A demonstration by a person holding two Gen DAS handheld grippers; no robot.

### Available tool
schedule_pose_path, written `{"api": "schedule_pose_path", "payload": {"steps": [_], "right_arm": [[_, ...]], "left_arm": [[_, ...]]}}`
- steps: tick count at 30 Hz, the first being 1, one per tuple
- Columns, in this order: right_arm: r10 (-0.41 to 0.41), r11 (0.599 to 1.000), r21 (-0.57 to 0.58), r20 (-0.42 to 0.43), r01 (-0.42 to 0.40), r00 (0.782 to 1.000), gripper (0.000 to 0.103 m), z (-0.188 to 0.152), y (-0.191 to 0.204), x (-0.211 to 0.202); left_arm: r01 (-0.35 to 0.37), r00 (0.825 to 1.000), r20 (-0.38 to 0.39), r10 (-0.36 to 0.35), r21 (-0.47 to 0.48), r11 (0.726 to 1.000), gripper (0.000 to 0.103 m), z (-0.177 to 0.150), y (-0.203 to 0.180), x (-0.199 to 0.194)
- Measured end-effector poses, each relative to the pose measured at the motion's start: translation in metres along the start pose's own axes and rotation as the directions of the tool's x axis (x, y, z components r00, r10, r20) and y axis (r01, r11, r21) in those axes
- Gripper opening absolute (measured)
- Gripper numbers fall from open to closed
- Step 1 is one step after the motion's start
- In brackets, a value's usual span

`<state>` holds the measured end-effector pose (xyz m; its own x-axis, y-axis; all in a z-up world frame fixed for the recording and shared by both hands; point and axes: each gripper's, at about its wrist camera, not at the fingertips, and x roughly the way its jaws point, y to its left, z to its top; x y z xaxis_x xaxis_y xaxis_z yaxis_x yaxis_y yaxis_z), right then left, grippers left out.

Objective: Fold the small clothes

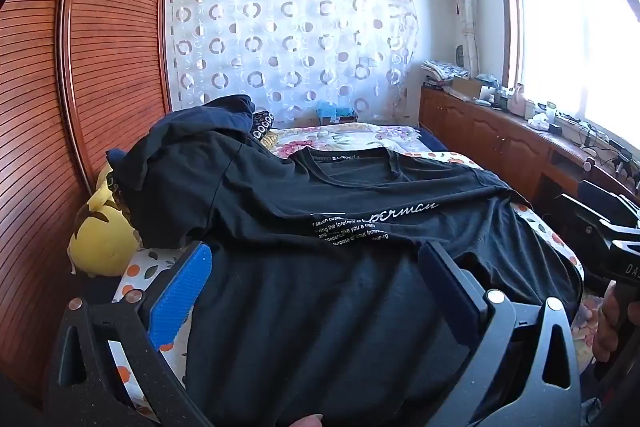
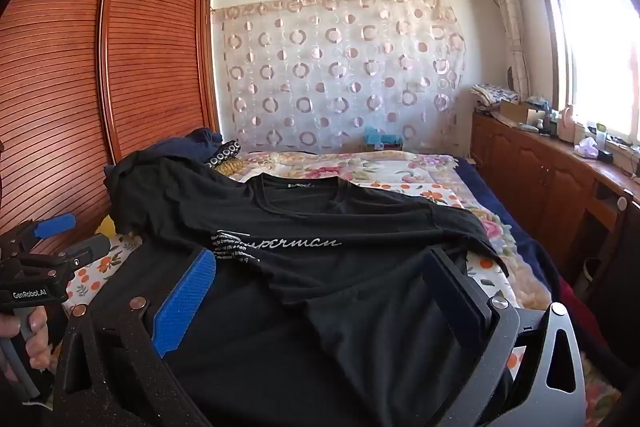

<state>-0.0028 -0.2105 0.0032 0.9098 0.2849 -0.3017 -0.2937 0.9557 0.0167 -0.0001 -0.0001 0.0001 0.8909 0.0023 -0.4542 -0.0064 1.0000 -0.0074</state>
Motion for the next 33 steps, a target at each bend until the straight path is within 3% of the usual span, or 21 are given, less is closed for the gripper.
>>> {"api": "schedule_pose_path", "payload": {"steps": [33], "right_arm": [[0.000, 1.000, 0.005, 0.004, 0.000, 1.000, 0.103, -0.0002, 0.0002, -0.0043]], "left_arm": [[-0.014, 1.000, 0.025, 0.014, -0.001, 1.000, 0.103, 0.0042, 0.0047, -0.0078]]}}
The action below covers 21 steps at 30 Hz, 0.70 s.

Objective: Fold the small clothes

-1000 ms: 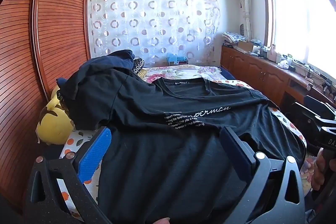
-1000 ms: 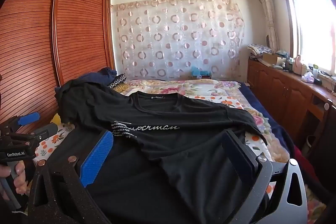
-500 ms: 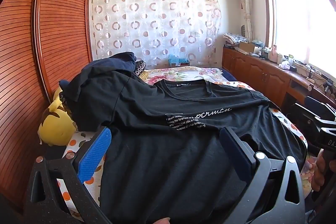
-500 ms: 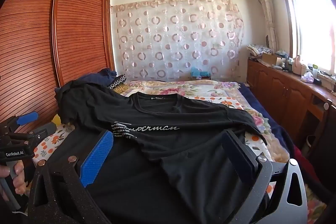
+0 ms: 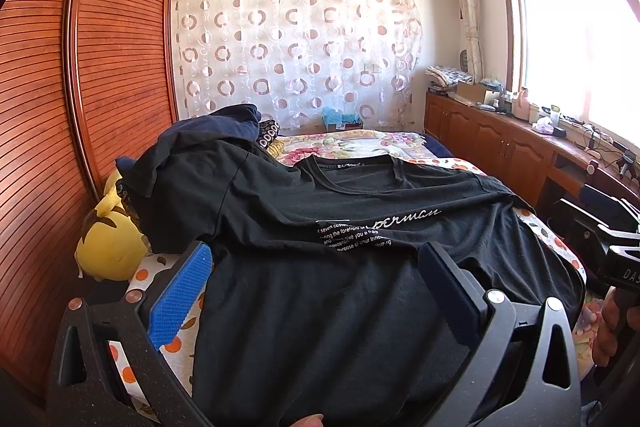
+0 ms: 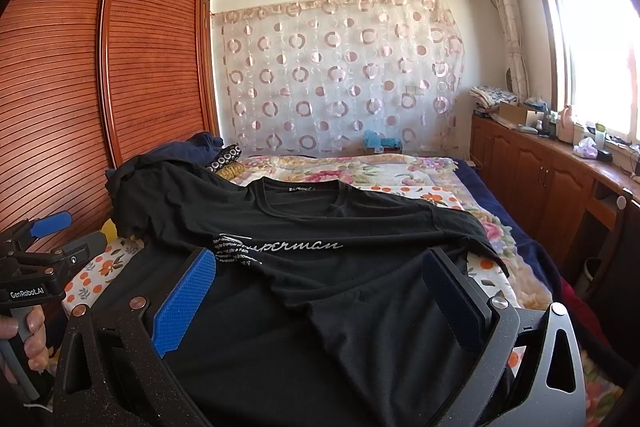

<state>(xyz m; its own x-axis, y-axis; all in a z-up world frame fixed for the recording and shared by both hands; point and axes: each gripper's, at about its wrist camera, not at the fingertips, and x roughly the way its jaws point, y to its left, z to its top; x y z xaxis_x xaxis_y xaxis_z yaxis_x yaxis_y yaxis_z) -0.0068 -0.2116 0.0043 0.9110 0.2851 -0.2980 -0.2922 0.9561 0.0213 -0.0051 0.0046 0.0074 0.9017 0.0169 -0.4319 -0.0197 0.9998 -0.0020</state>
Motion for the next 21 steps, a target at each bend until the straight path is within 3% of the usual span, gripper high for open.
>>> {"api": "schedule_pose_path", "payload": {"steps": [21], "right_arm": [[-0.003, 1.000, 0.000, 0.008, 0.003, 1.000, 0.103, 0.0003, 0.0007, -0.0014]], "left_arm": [[-0.008, 1.000, 0.021, 0.008, 0.003, 1.000, 0.103, 0.0034, -0.0022, -0.0046]]}}
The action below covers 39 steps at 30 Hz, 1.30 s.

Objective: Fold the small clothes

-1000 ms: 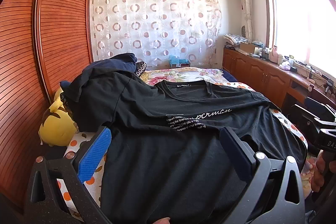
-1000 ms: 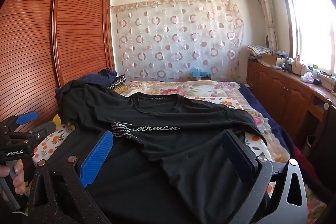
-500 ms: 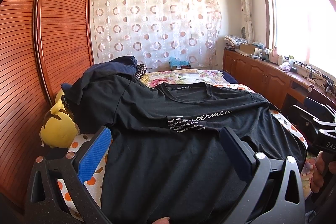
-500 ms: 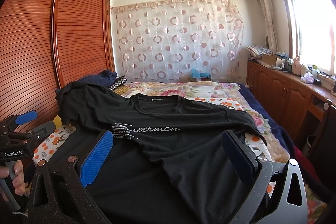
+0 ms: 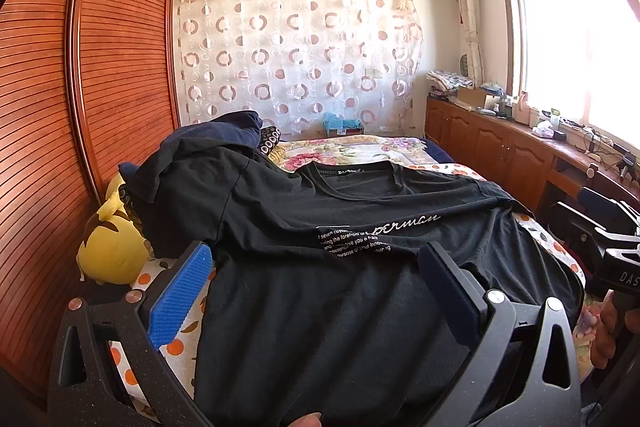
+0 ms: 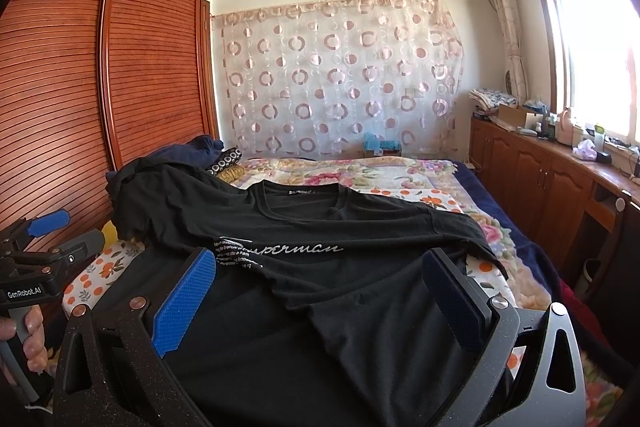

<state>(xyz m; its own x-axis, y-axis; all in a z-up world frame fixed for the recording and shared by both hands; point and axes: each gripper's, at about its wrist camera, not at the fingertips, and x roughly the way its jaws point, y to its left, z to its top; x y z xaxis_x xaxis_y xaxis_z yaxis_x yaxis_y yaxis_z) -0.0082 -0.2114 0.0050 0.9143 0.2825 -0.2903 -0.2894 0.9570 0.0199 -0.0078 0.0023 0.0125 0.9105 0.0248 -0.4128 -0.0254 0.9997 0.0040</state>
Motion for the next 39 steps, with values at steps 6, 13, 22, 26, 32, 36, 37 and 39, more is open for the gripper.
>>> {"api": "schedule_pose_path", "payload": {"steps": [6, 13, 22, 26, 32, 36, 37, 39], "right_arm": [[0.002, 1.000, 0.001, 0.002, -0.002, 1.000, 0.103, -0.0001, 0.0001, -0.0011], [0.001, 1.000, -0.002, 0.005, -0.001, 1.000, 0.103, 0.0002, 0.0006, -0.0012], [0.002, 1.000, -0.007, 0.015, -0.002, 1.000, 0.103, -0.0019, 0.0010, -0.0019], [0.002, 1.000, -0.006, 0.015, -0.002, 1.000, 0.103, -0.0020, 0.0014, -0.0016], [0.002, 1.000, -0.006, 0.015, -0.002, 1.000, 0.103, -0.0020, 0.0016, -0.0018], [0.004, 1.000, 0.003, 0.009, -0.004, 1.000, 0.103, -0.0032, 0.0007, -0.0002], [0.006, 1.000, 0.007, 0.006, -0.006, 1.000, 0.103, -0.0037, 0.0001, 0.0007], [0.008, 1.000, 0.011, 0.001, -0.008, 1.000, 0.103, -0.0044, -0.0005, 0.0028]], "left_arm": [[0.000, 1.000, 0.000, 0.000, 0.000, 1.000, 0.103, 0.0000, 0.0003, 0.0006], [-0.002, 1.000, 0.001, 0.002, -0.001, 1.000, 0.103, 0.0000, 0.0003, 0.0007], [0.001, 1.000, 0.016, -0.001, 0.003, 1.000, 0.103, -0.0008, -0.0010, -0.0031], [0.002, 1.000, 0.016, -0.002, 0.007, 1.000, 0.103, -0.0010, -0.0023, -0.0040], [0.001, 1.000, 0.017, -0.001, 0.006, 1.000, 0.103, -0.0008, -0.0020, -0.0044], [0.000, 1.000, 0.012, 0.000, 0.004, 1.000, 0.103, -0.0018, -0.0026, -0.0039], [-0.001, 1.000, 0.007, 0.001, 0.003, 1.000, 0.103, -0.0027, -0.0024, -0.0027], [-0.004, 1.000, -0.002, 0.004, 0.000, 1.000, 0.103, -0.0045, -0.0020, 0.0000]]}}
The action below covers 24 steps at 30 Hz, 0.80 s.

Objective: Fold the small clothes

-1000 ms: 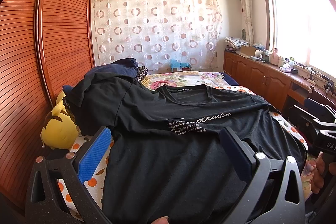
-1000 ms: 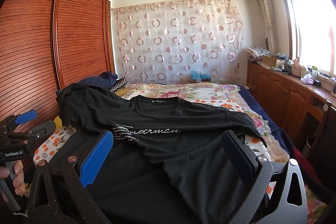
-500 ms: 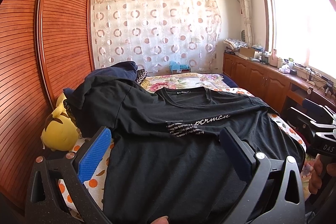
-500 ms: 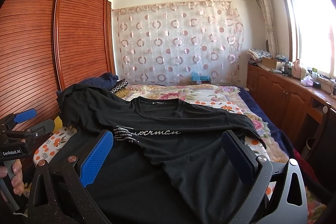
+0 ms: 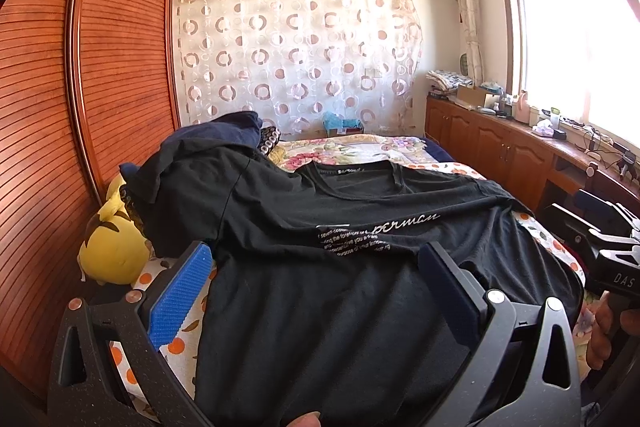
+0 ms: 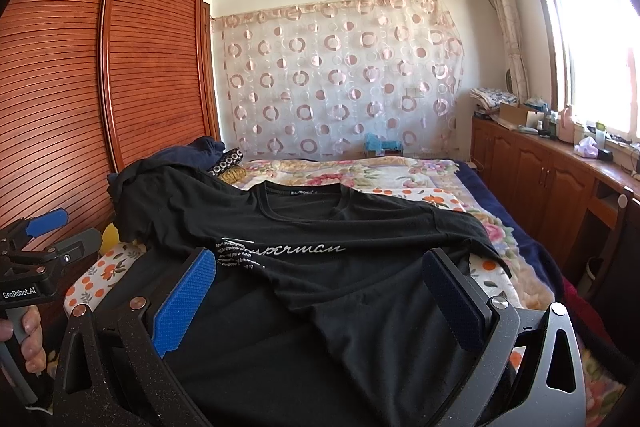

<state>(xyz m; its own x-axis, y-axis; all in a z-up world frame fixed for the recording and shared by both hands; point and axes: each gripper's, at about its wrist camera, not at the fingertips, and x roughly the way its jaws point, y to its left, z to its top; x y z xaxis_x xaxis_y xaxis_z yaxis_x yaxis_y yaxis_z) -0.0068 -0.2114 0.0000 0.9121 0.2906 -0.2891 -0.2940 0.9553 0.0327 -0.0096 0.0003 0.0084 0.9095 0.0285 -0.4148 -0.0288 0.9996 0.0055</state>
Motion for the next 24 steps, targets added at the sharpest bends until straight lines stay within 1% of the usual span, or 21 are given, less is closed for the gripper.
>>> {"api": "schedule_pose_path", "payload": {"steps": [5, 11, 16, 18, 24], "right_arm": [[0.005, 1.000, -0.005, -0.011, -0.005, 1.000, 0.103, 0.000, 0.002, 0.006], [0.041, 0.999, -0.016, -0.011, -0.041, 0.999, 0.103, 0.008, 0.005, 0.020], [0.089, 0.995, -0.050, -0.015, -0.090, 0.996, 0.103, 0.011, 0.011, 0.039], [0.118, 0.990, -0.068, -0.030, -0.120, 0.993, 0.103, 0.009, 0.012, 0.050], [0.201, 0.972, -0.105, -0.082, -0.209, 0.976, 0.101, 0.008, 0.015, 0.084]], "left_arm": [[-0.015, 0.999, -0.031, 0.014, -0.017, 1.000, 0.103, -0.005, 0.011, 0.012], [-0.039, 0.997, -0.070, 0.035, -0.048, 0.998, 0.103, -0.009, 0.041, 0.031], [-0.072, 0.991, -0.117, 0.066, -0.052, 0.996, 0.103, -0.013, 0.071, 0.052], [-0.091, 0.988, -0.132, 0.084, -0.051, 0.995, 0.103, -0.014, 0.085, 0.060], [-0.126, 0.984, -0.138, 0.116, -0.067, 0.990, 0.103, -0.009, 0.128, 0.080]]}}
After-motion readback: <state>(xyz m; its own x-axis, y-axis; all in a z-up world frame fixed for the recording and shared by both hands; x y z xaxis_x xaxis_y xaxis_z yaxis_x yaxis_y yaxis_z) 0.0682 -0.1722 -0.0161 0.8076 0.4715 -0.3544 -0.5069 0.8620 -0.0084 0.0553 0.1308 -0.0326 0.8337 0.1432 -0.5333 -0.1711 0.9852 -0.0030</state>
